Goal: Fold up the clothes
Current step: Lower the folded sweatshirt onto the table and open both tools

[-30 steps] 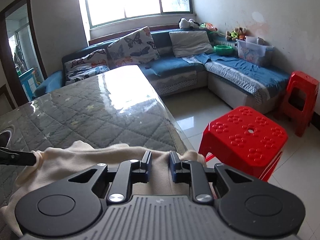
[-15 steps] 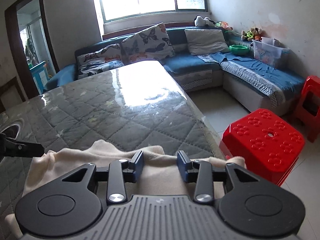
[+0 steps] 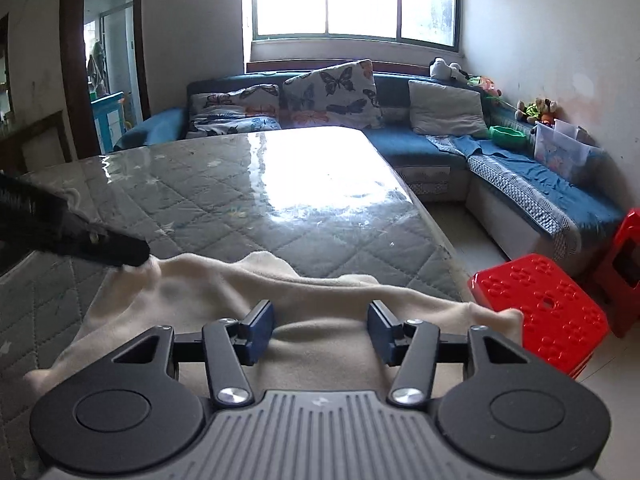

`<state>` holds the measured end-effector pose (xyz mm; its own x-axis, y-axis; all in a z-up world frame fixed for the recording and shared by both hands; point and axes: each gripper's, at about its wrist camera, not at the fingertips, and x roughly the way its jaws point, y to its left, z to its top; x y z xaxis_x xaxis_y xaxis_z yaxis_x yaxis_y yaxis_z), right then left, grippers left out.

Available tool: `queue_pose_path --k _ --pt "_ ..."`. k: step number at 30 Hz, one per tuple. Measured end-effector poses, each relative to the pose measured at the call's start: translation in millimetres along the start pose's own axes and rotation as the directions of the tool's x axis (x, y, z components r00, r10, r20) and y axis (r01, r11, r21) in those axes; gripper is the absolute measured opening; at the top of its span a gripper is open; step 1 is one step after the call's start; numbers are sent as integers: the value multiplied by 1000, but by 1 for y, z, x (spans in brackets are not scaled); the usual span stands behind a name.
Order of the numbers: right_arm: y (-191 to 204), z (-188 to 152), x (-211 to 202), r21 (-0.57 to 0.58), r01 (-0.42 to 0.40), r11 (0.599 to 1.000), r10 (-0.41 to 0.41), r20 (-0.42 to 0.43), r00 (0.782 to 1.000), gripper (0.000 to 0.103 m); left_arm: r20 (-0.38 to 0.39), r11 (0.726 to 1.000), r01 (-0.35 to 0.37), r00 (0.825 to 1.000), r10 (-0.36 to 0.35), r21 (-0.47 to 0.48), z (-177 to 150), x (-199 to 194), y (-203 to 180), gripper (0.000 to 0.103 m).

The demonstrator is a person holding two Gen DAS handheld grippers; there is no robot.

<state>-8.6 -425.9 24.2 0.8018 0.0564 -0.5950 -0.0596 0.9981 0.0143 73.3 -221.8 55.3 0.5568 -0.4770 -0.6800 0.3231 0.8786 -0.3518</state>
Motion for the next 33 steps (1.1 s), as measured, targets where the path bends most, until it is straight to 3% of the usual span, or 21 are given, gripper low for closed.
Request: queue_pose_path --k 9,12,14,19,25,33 --pt "-1 -19 -37 -11 -24 1000 24 -2 1000 54 -2 999 -42 999 42 21 -14 5 7 30" --pt "2 -32 -51 -43 -15 999 15 -4 1000 54 13 999 -30 999 30 34 -17 -5 3 32" --pt "6 -40 -60 -56 -11 998 11 -5 1000 63 23 998 -13 1000 12 57 -21 -13 -2 33" --pt "14 -56 -79 -85 6 996 -6 -5 1000 64 29 991 21 999 -25 136 -44 -33 -14 33" --pt "10 -78 -93 -31 22 999 -23 -25 999 69 30 978 -5 1000 -1 206 -78 -45 -19 37" --pt "-13 -72 -107 45 84 995 -86 40 996 71 16 986 -30 999 28 167 -93 -44 -5 40"
